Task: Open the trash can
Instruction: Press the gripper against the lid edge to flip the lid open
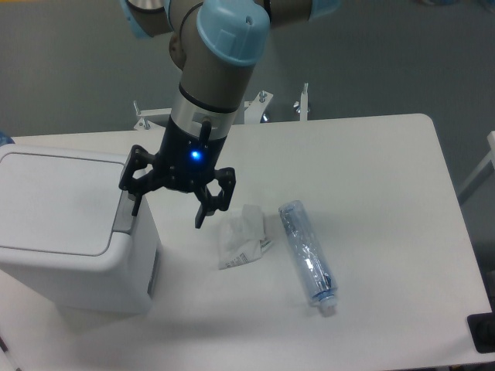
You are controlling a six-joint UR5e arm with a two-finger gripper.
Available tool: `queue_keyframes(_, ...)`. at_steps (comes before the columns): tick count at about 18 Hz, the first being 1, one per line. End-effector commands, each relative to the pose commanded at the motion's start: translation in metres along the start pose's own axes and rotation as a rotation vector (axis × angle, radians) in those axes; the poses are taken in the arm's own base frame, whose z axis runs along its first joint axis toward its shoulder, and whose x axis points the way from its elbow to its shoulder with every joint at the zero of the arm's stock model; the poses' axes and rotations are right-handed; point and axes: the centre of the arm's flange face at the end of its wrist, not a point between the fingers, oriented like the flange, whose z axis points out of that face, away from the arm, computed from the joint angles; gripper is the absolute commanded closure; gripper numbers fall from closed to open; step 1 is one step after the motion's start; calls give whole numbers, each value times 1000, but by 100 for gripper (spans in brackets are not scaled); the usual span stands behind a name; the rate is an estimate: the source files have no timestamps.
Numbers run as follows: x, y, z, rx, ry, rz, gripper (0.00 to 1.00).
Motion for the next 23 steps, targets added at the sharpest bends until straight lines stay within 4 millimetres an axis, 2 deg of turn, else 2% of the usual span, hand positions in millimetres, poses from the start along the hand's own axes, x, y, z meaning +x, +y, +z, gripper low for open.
queue_keyframes(9,2,6,12,-23,7,0,0)
queue_keyframes(23,1,4,16,-24,7,4,0)
